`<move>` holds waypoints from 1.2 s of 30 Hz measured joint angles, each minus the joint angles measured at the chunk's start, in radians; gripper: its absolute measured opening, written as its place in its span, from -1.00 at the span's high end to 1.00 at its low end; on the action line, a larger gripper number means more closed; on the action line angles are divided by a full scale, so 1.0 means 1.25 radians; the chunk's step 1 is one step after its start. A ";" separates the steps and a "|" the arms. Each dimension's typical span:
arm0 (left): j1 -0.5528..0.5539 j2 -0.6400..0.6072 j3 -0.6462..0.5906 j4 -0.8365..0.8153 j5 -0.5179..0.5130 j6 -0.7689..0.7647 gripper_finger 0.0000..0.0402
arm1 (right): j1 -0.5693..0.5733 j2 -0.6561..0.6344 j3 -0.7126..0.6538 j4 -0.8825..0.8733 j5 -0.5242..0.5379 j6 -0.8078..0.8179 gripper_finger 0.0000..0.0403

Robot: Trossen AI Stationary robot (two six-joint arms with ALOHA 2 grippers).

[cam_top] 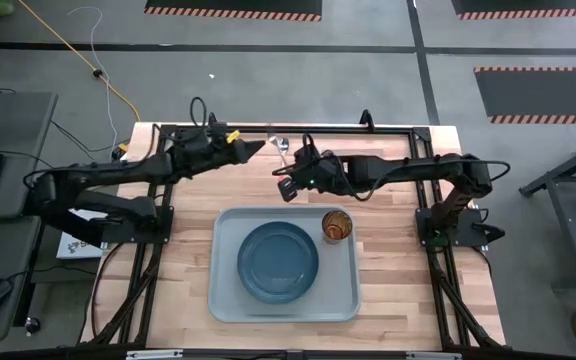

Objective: Pick and place plate/cup/fork/spoon on tray
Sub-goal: Put the orange fork on the gray serving tray to the left of the blue plate

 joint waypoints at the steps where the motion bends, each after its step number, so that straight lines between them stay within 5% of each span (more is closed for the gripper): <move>1: -0.001 0.015 0.000 0.026 0.002 -0.014 0.14 | -0.003 0.000 0.000 -0.006 -0.005 0.001 0.85; 7: -0.007 0.081 0.000 0.138 0.002 -0.061 0.14 | -0.005 0.007 0.000 -0.010 -0.034 0.003 0.85; 22: -0.007 0.170 0.046 0.131 -0.001 -0.041 0.17 | 0.008 0.006 0.000 -0.057 -0.064 0.003 0.85; 26: -0.004 0.170 0.046 0.128 -0.007 -0.037 0.37 | 0.004 0.006 0.000 -0.085 -0.045 0.003 0.85; 32: 0.001 0.170 0.045 0.117 -0.015 -0.016 0.92 | 0.000 0.006 0.000 -0.087 -0.042 0.003 0.85; 36: 0.003 0.170 0.045 0.094 -0.015 0.002 0.94 | 0.000 0.006 0.000 -0.087 -0.048 0.003 0.80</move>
